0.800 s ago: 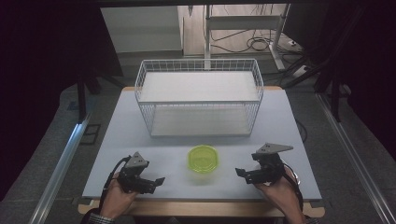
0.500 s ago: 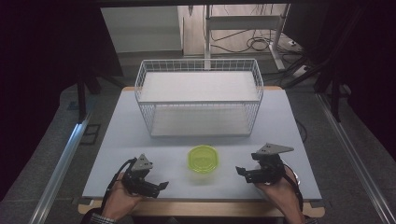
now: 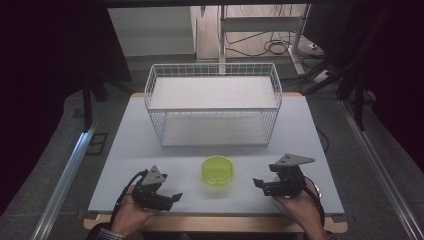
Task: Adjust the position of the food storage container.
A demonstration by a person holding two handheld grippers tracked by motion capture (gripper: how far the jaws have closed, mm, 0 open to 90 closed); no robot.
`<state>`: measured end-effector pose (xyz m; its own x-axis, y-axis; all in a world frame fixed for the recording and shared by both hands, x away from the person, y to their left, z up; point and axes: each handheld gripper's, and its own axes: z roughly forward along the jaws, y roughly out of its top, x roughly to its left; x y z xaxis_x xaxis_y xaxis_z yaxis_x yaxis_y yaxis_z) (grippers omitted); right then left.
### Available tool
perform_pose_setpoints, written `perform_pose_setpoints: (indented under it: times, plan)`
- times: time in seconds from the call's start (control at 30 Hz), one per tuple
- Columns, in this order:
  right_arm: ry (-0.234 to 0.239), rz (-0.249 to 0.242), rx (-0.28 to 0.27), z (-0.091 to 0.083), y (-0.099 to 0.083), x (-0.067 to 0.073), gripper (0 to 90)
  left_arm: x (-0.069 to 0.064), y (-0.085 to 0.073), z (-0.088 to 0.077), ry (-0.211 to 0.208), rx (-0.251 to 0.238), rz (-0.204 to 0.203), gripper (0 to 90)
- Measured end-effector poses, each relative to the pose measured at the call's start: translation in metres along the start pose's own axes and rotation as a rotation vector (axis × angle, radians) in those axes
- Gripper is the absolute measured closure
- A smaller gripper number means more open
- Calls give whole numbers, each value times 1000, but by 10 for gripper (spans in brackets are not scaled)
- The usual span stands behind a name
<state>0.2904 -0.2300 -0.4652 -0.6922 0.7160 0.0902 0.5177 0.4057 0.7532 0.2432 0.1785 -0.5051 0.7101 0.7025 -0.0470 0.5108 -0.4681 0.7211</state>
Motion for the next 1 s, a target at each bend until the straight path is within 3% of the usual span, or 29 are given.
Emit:
perform_pose_setpoints:
  times: [0.2,0.33,0.37,0.4,0.5,0.7,0.87,1.0]
  plan:
    - [3,-11,-1,1,0,1,209,-1,5,-1,-34,-37,-10,242]
    - [-2,-18,-4,1,0,1,216,-3,11,-2,-76,-74,-24,396]
    - [-2,-18,-4,1,0,1,216,-3,13,-2,-87,-79,-27,396]
    - [-6,-18,-6,0,1,0,217,-3,18,-2,-121,-88,-42,450]
    - [-8,-16,-16,-1,2,-2,220,-5,24,-1,-132,-94,-45,528]
    - [-9,-25,-12,0,1,-3,224,-15,48,5,-146,-79,-30,658]
    - [-23,-34,-14,-2,1,-3,224,-28,71,20,-149,-63,16,742]
    - [-26,-33,-9,-3,1,-3,225,-30,82,28,-170,-48,30,774]
